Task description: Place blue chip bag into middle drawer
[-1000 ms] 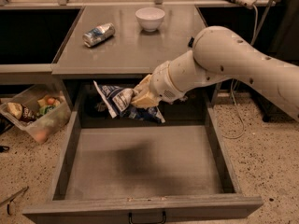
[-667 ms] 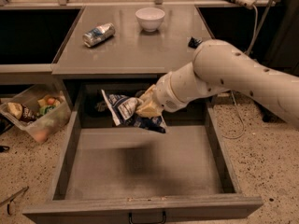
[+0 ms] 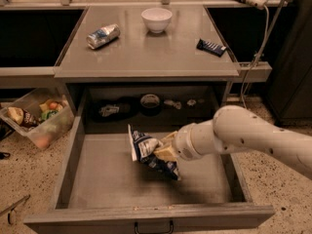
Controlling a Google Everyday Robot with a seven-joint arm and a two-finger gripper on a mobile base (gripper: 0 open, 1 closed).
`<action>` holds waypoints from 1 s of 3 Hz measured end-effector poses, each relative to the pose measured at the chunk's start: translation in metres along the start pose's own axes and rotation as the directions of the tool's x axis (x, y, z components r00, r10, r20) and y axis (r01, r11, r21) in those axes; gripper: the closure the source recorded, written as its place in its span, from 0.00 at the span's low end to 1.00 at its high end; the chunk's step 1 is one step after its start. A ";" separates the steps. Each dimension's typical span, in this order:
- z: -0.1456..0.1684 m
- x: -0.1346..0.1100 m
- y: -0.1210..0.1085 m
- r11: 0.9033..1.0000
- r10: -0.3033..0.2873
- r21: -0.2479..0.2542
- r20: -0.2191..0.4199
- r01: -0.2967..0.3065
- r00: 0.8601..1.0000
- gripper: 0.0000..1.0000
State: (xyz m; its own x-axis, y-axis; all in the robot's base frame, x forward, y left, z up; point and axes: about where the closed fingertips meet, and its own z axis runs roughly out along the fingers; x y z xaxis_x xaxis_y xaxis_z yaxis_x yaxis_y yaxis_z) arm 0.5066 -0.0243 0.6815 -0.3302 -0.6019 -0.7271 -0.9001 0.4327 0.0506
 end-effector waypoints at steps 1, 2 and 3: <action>0.041 0.025 0.019 0.991 0.091 -0.102 0.063 -0.084 0.994 1.00; 0.038 0.022 0.019 0.991 0.091 -0.103 0.063 -0.084 0.994 0.82; 0.038 0.022 0.019 0.991 0.091 -0.103 0.063 -0.084 0.994 0.58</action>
Offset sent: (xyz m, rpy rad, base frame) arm -0.0124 0.0184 -0.0418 0.1092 0.0818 0.0068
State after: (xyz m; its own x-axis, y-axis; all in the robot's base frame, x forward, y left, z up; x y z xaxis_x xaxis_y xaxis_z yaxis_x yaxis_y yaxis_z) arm 0.4932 -0.0040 0.6402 -0.3919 -0.5166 -0.7613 -0.8936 0.4106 0.1814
